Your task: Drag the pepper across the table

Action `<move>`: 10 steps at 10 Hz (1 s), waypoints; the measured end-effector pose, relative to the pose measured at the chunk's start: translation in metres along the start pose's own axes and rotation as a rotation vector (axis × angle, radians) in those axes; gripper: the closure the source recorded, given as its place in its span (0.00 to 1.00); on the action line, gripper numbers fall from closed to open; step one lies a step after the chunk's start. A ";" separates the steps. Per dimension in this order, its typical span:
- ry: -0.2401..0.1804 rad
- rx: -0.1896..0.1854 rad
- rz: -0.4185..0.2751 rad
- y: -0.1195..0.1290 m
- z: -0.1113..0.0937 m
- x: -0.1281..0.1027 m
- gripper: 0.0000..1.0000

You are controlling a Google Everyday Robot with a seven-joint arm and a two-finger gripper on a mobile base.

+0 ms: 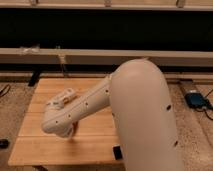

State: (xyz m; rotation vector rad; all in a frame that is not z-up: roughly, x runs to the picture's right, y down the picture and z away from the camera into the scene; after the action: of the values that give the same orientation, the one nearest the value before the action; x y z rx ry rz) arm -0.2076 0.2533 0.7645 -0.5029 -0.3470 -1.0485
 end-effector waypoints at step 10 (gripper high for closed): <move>-0.037 -0.012 -0.062 0.049 -0.005 -0.070 0.31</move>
State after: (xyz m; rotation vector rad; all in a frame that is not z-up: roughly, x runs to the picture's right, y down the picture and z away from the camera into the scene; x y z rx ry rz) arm -0.1965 0.3214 0.7137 -0.5258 -0.3906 -1.1027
